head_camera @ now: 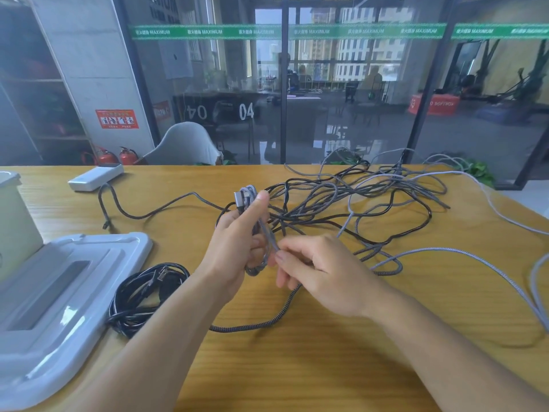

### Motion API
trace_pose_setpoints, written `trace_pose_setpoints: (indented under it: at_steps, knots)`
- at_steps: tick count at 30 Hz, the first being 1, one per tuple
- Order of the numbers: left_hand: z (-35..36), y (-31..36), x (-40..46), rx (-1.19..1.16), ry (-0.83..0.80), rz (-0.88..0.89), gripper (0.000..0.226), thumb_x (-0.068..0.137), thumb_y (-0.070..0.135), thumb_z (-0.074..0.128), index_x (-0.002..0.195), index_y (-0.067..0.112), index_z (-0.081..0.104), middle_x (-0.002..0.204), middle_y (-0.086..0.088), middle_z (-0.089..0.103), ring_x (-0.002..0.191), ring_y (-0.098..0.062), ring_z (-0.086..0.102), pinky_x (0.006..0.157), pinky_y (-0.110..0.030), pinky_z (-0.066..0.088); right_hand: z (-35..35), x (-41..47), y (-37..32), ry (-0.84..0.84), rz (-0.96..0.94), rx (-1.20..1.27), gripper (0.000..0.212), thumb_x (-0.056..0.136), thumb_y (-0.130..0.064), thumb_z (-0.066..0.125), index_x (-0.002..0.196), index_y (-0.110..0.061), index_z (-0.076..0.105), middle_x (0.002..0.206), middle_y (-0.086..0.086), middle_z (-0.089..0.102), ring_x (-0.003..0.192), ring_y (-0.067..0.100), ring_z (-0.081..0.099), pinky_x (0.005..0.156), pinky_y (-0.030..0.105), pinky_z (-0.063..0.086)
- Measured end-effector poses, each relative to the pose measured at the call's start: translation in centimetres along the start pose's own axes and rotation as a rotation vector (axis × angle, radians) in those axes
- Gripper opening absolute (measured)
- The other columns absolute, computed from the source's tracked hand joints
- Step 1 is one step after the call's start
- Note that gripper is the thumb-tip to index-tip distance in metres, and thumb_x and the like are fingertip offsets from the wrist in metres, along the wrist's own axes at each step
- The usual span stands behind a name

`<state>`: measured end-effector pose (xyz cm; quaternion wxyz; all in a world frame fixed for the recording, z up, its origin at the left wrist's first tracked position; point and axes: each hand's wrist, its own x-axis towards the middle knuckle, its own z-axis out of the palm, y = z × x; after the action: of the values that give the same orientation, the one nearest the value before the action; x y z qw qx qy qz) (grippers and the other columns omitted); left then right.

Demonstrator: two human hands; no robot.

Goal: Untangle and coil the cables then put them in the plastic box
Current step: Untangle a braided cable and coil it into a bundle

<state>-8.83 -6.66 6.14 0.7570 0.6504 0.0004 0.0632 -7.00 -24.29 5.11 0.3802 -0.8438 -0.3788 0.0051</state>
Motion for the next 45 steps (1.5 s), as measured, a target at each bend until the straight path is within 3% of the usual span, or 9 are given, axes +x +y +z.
trace_pose_setpoints:
  at_steps: [4,9,18,23,28,30,38,42,45]
  knots:
    - [-0.8,0.3,0.3,-0.04,0.065,0.056,0.034,0.104,0.046,0.054,0.09,0.015,0.047,0.068,-0.005,0.02,0.06,-0.021,0.013,0.051,-0.03,0.015,-0.3,-0.1,-0.1,-0.142,0.057,0.053,0.031,0.112,-0.026,0.044,0.103,-0.016,0.072,0.085,-0.005,0.076,0.079,0.008,0.071,0.082,0.033,0.058]
    - [-0.6,0.3,0.5,-0.146,-0.001,0.123,0.039,0.109,0.043,0.043,0.079,0.018,0.047,0.064,-0.004,0.036,0.05,-0.017,0.032,0.05,-0.028,0.027,0.6,0.0,0.0,-0.345,0.032,0.376,0.032,0.114,-0.017,0.036,0.122,0.0,0.063,0.094,0.011,0.072,0.085,0.02,0.066,0.087,0.032,0.054]
    - [-0.3,1.1,-0.1,-0.267,-0.159,0.09,0.041,0.106,0.05,0.039,0.085,0.015,0.042,0.063,-0.004,0.031,0.057,-0.023,0.041,0.06,-0.029,0.043,0.8,0.3,1.1,-0.356,0.031,0.031,0.038,0.113,-0.038,0.039,0.102,-0.02,0.071,0.083,-0.001,0.07,0.078,0.01,0.063,0.075,0.022,0.049]
    - [-0.5,1.7,-0.6,-0.286,-0.323,0.028,0.041,0.105,0.051,0.038,0.081,0.018,0.043,0.054,0.004,0.027,0.039,-0.01,0.023,0.042,-0.025,0.02,0.4,0.7,2.4,-0.222,-0.037,-0.106,0.048,0.103,-0.056,0.051,0.078,-0.017,0.067,0.065,0.004,0.058,0.058,0.016,0.051,0.06,0.028,0.04]
    - [-1.6,2.3,-0.7,-0.262,-0.403,0.02,0.043,0.105,0.05,0.036,0.076,0.021,0.046,0.049,0.009,0.027,0.036,-0.006,0.021,0.04,-0.025,0.012,-3.3,0.9,5.2,0.008,-0.034,-0.251,0.046,0.082,-0.076,0.062,0.067,-0.033,0.059,0.061,-0.006,0.052,0.063,0.01,0.047,0.073,0.029,0.042]
    - [-2.0,2.5,-0.8,-0.252,-0.413,0.017,0.043,0.105,0.05,0.036,0.074,0.021,0.046,0.048,0.009,0.028,0.036,-0.005,0.022,0.039,-0.025,0.012,-5.0,0.6,6.1,0.067,0.002,-0.207,0.051,0.079,-0.076,0.066,0.067,-0.026,0.062,0.06,0.003,0.052,0.059,0.013,0.043,0.064,0.027,0.037]
    - [-2.3,2.8,-0.9,-0.163,-0.53,-0.005,0.042,0.102,0.05,0.038,0.073,0.021,0.049,0.048,0.009,0.031,0.036,-0.006,0.021,0.036,-0.023,0.016,-8.0,-0.2,7.8,0.242,0.122,-0.231,0.037,0.072,-0.073,0.067,0.074,-0.035,0.069,0.078,-0.014,0.066,0.088,0.005,0.056,0.075,0.026,0.04]
    - [-1.9,2.5,-1.0,-0.035,-0.563,-0.044,0.042,0.1,0.051,0.039,0.072,0.021,0.05,0.049,0.006,0.03,0.038,-0.009,0.02,0.038,-0.021,0.02,-6.4,0.8,6.8,0.402,0.095,-0.292,0.039,0.075,-0.067,0.075,0.067,-0.031,0.064,0.057,-0.012,0.057,0.063,0.005,0.054,0.059,0.019,0.039]
    - [-1.2,2.1,-1.1,0.094,-0.589,-0.029,0.04,0.1,0.047,0.041,0.072,0.021,0.051,0.051,0.002,0.029,0.04,-0.012,0.019,0.04,-0.023,0.018,-4.7,1.7,5.5,0.584,0.035,-0.352,0.044,0.078,-0.063,0.081,0.065,-0.025,0.062,0.05,-0.013,0.059,0.051,0.006,0.058,0.052,0.028,0.044]
